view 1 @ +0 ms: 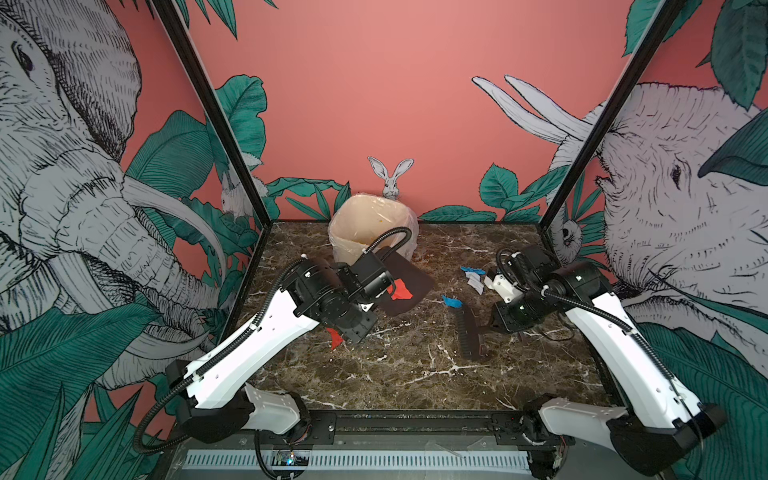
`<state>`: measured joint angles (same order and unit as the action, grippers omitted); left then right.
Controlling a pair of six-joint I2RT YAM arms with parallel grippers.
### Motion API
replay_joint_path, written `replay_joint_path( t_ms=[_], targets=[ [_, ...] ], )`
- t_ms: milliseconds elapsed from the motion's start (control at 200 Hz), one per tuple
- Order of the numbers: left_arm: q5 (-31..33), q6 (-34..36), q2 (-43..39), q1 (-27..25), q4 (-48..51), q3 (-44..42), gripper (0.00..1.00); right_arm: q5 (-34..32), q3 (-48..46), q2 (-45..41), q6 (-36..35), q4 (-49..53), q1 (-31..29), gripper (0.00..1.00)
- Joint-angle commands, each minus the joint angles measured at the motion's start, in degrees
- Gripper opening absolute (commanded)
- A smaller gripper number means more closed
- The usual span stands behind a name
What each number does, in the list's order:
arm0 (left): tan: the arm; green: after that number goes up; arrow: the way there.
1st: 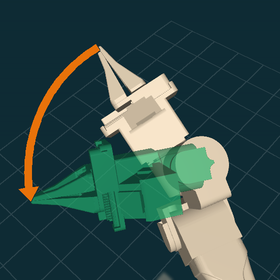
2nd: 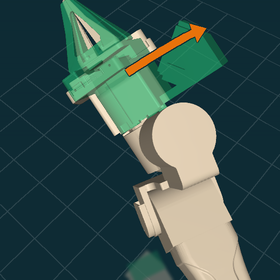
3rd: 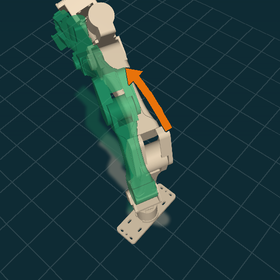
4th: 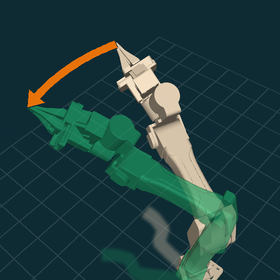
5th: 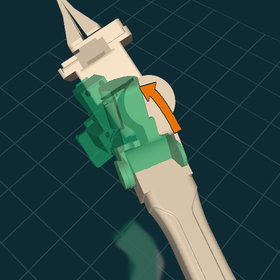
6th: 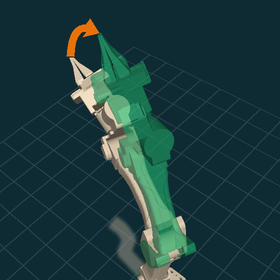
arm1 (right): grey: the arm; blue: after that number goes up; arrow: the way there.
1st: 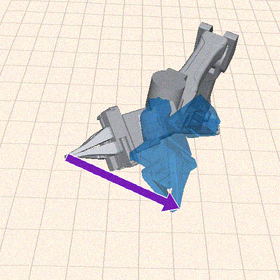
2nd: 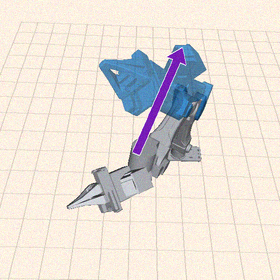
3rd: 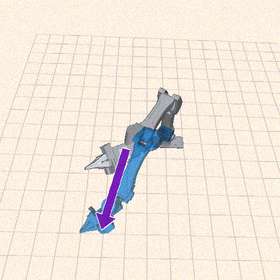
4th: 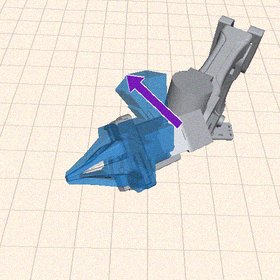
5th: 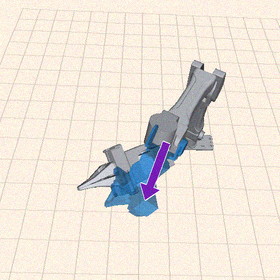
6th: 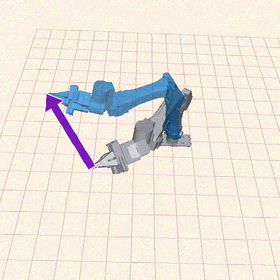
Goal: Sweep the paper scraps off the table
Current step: 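Lift the maroon dustpan with the left gripper up to the cream bin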
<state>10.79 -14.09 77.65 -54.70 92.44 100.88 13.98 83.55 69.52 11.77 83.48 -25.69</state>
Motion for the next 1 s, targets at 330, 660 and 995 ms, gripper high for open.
replay_joint_path(
  t_ms=[330, 660, 995],
  targets=[
    [1.2, 9.3, 0.9, 17.3, 7.6, 8.1, 0.00, 2.9, -1.5, -2.2, -1.2, -1.5, 0.6, 0.00],
    [2.1, 14.9, 3.9, 27.3, 5.8, 11.7, 0.00, 3.8, -1.9, -2.5, -1.7, -1.5, 0.9, 0.00],
    [6.6, 18.4, 9.4, 34.6, 2.2, 16.7, 0.00, 5.2, -1.5, -1.6, -2.8, -1.7, 1.0, 0.00]
  ],
)
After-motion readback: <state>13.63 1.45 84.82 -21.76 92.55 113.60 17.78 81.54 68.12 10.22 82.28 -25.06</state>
